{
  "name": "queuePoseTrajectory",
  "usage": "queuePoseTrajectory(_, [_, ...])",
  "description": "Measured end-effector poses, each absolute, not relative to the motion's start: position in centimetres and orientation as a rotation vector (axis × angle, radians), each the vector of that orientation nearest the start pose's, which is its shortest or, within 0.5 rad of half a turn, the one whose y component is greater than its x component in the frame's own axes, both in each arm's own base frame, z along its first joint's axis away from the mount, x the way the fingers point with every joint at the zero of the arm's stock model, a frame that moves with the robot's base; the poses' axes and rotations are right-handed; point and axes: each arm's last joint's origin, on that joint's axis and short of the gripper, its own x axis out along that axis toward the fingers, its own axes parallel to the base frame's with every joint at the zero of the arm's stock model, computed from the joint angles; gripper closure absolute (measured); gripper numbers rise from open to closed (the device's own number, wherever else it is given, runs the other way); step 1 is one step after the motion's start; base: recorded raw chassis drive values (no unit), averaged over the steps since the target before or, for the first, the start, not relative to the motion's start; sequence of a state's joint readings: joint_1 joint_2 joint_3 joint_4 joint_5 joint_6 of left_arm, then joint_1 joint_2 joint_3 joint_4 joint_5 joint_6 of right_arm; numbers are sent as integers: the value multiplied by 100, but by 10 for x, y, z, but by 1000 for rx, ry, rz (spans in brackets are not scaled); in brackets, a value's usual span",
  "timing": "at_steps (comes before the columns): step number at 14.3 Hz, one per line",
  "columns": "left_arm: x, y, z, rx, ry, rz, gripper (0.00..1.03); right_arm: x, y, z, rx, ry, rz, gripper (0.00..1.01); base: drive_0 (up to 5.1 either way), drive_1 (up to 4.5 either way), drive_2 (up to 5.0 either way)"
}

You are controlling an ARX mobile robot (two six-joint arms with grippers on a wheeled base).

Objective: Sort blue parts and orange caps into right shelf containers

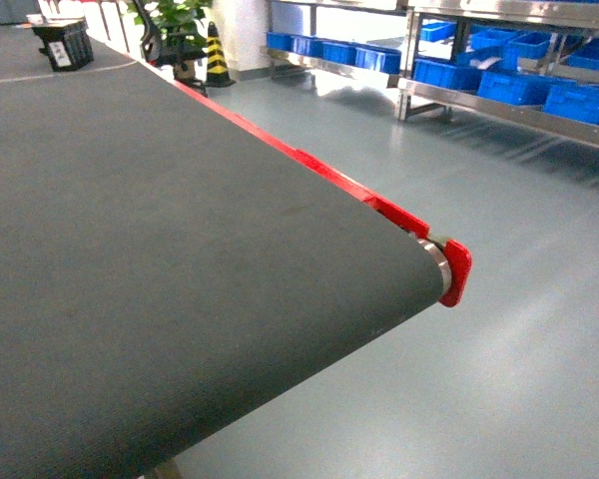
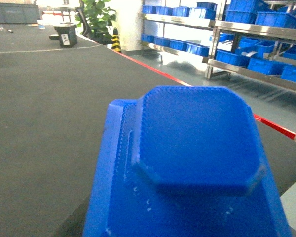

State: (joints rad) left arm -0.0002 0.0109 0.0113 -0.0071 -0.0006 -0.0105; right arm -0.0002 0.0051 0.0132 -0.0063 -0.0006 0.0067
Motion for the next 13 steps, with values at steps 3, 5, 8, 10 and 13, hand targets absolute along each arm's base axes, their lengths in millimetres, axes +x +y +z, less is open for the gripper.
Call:
queuePoseTrajectory(3, [98, 0, 166, -10, 7, 0, 60, 97, 0, 167, 7, -1, 0, 56, -158, -158, -158])
queuePoseTrajectory(5, [98, 0, 166, -10, 7, 0, 60, 97, 0, 167, 7, -2, 0, 56, -160, -160, -160])
queuePoseTrajectory(8, [98, 0, 166, -10, 7, 0, 60, 97, 0, 167, 7, -2, 0, 56, -164, -164, -164])
queuePoseTrajectory(10, [98, 0, 166, -10, 7, 0, 60, 97, 0, 167, 7, -2, 0, 56, -164, -164, -164])
queuePoseTrajectory(13, [98, 0, 166, -10, 7, 0, 60, 97, 0, 167, 7, -2, 0, 56, -157, -157, -157])
